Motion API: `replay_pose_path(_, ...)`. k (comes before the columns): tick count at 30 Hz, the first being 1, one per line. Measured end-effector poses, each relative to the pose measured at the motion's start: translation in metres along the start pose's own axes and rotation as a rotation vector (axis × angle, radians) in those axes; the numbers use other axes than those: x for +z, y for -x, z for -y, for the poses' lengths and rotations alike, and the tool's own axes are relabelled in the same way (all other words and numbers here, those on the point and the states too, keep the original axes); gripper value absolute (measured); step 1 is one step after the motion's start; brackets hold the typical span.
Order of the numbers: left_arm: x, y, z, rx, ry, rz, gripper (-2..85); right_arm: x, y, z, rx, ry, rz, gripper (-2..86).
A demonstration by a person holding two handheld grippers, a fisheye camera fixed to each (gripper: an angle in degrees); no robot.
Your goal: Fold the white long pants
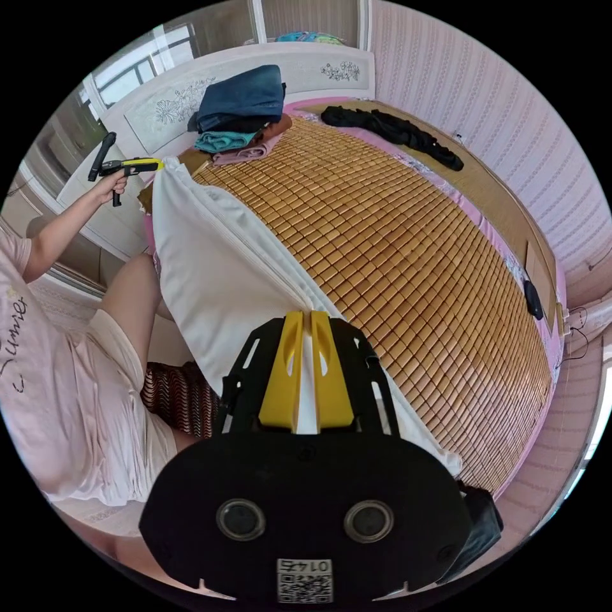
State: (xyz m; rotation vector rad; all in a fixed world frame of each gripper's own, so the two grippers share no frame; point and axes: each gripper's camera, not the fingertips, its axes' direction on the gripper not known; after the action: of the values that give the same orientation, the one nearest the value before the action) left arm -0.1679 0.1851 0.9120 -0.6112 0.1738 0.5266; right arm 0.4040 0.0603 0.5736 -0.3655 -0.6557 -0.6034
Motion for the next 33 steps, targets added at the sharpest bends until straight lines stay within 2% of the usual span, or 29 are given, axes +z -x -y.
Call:
replay_pose_path(4, 0.014, 0.016, 0.021, -0.183, -0.046, -0.098, 4.5, 0.032, -0.029, 0.011, 0.155, 0.006, -0.035, 4.8)
replay_pose_path(6, 0.047, 0.013, 0.023, -0.224, 0.021, -0.084, 5.3, 0.056, -0.041, 0.004, 0.272, 0.060, -0.011, 5.5)
replay_pose_path(8, 0.080, 0.008, 0.018, -0.255, 0.190, -0.052, 5.7, 0.062, -0.041, -0.026, 0.358, 0.081, 0.017, 6.0)
replay_pose_path(12, 0.056, -0.016, 0.001, -0.111, 0.102, -0.002, 5.7, 0.040, -0.039, -0.119, 0.596, -0.009, -0.132, 6.5)
replay_pose_path(17, 0.012, -0.100, -0.043, 0.208, 0.057, -0.043, 6.0, 0.013, -0.054, -0.276, 1.130, -0.133, -0.291, 9.9)
replay_pose_path(19, 0.011, -0.134, -0.059, 0.257, 0.073, -0.087, 7.1, 0.012, -0.063, -0.312, 1.290, -0.167, -0.281, 11.9)
replay_pose_path(22, 0.023, -0.194, -0.084, 0.310, 0.106, -0.251, 8.1, 0.014, -0.080, -0.351, 1.463, -0.300, -0.185, 11.7)
replay_pose_path(24, 0.036, -0.227, -0.094, 0.343, 0.158, -0.320, 8.5, 0.020, -0.091, -0.360, 1.498, -0.274, -0.158, 8.5)
replay_pose_path(26, 0.058, -0.261, -0.102, 0.390, 0.230, -0.272, 9.0, 0.021, -0.103, -0.363, 1.486, -0.283, 0.010, 3.0)
replay_pose_path(29, 0.062, -0.279, -0.102, 0.438, 0.250, -0.200, 8.9, -0.027, -0.084, -0.350, 1.344, -0.454, -0.049, 1.6)
replay_pose_path(33, 0.059, -0.283, -0.101, 0.464, 0.256, -0.221, 8.4, -0.057, -0.056, -0.363, 1.321, -0.493, -0.144, 1.0)
